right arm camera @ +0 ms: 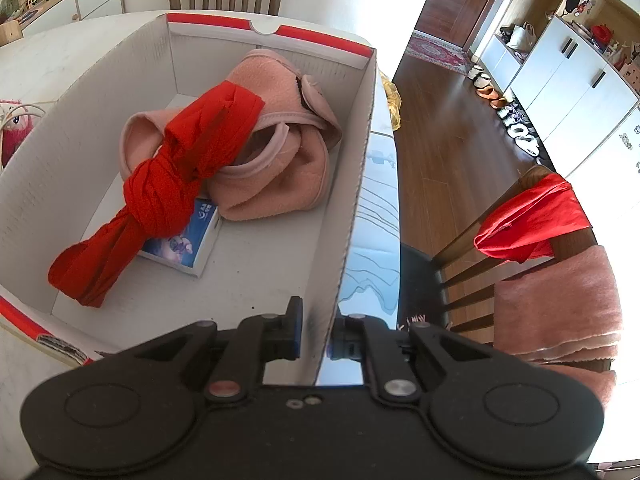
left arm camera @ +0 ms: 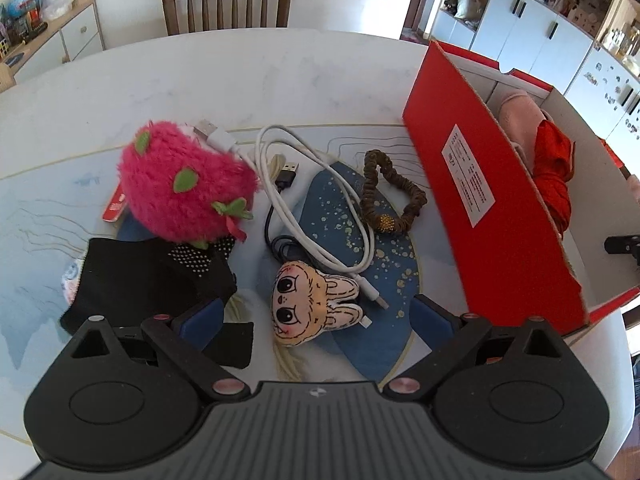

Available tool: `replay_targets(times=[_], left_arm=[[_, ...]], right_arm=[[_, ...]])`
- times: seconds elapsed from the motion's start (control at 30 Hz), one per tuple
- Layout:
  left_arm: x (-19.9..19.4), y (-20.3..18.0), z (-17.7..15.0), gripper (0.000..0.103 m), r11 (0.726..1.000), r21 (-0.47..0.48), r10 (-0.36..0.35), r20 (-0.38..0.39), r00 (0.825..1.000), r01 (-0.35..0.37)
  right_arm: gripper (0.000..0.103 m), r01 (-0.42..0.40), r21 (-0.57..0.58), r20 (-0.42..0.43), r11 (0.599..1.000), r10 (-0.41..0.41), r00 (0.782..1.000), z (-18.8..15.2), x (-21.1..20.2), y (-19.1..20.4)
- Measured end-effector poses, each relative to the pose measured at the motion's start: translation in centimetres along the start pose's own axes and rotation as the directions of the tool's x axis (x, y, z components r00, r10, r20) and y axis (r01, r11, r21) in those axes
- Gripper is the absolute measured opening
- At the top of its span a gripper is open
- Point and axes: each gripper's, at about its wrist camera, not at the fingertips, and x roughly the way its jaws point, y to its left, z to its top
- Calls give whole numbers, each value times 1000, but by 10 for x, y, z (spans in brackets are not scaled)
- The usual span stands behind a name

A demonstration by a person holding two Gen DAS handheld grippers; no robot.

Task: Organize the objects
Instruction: 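Move the left gripper to the table and grasp the bunny keychain plush, then carry the bunny plush with the left gripper into the box and release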

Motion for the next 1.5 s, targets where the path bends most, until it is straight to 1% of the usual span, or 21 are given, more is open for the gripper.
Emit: replay_targets(times=[0.13,0.37,0.43,0.47,0.53,0.57,0.63,0.67,0.7,0.8,0.93,1.23,1.37,1.5], left_arm=[[9,3,1,100,1000,-24,-7,-1,1000,7],[19,2,-2,97,1000,-3,26,-8,1000,-26],[19,3,-2,89,1000,-8,22,-10,1000,-22],[20,3,-3,87,1000,-10,19,-14,1000,-19],[22,3,-3,76,1000,-10,21,-20,1000,-21],[22,3,-4,73,1000,-11,21,-23,1000,-21],[22,2,-5,63,1000,-15,12,-29,1000,-12],[22,2,-5,60,1000,-17,6,-30,1000,-7],[22,2,-6,53,1000,-19,4,-28,1000,-4],[18,2,-7,53,1000,-21,5,-19,1000,-5],[6,-1,-7,52,999,-37,-14,-4,1000,14],[-41,-23,3,52,999,4,-43,36,998,43],[-54,-35,11,52,997,22,-78,40,996,77],[-65,-57,20,53,991,59,-121,46,992,118]], right_arm=[[10,1,-1,-1,1000,-1,1000,-1,1,-2],[10,2,-2,-1,1000,-2,1000,0,0,0],[10,1,-2,-1,1000,-1,1000,-1,1,-1],[10,2,-2,-1,1000,-2,1000,0,1,0],[10,2,-2,-1,1000,-2,1000,0,1,0],[10,2,-2,-1,1000,-2,1000,0,1,0],[10,3,-3,-1,1000,-3,1000,0,0,0],[10,3,-4,-1,1000,-3,1000,0,0,0],[10,3,-5,-1,1000,-3,1000,0,-1,-1],[10,2,-5,-1,1000,-2,1000,0,-1,-1],[10,1,-4,0,1000,-1,1000,0,-1,-1],[9,3,-7,1,1000,-3,1000,-1,-2,-2],[7,6,-10,3,1000,-6,1000,1,-2,1],[7,2,-7,4,1000,-2,1000,1,-2,2]])
